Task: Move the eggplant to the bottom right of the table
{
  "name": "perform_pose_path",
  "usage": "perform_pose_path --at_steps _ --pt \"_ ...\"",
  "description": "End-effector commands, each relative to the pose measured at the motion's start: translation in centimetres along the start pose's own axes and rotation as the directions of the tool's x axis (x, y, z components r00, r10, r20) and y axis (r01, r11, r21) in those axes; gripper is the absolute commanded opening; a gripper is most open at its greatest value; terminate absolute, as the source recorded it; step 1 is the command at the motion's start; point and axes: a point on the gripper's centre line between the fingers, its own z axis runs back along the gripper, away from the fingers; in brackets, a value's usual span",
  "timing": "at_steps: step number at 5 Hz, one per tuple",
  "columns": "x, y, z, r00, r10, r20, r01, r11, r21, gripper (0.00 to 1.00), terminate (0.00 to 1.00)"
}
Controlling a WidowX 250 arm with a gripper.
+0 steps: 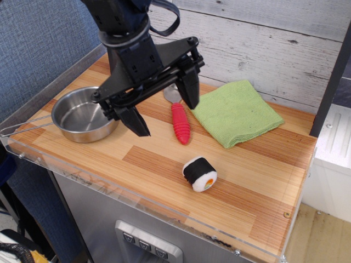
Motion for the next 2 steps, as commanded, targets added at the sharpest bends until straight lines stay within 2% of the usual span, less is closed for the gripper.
perform_pose_path --at_steps 1,2 --pt "0.19 0.40 0.68 1.000 0.001 0.018 0.000 1.000 -0.025 1.00 0.00" --pt "0.19 0.40 0.68 1.000 0.001 0.018 0.000 1.000 -0.025 1.00 1.00"
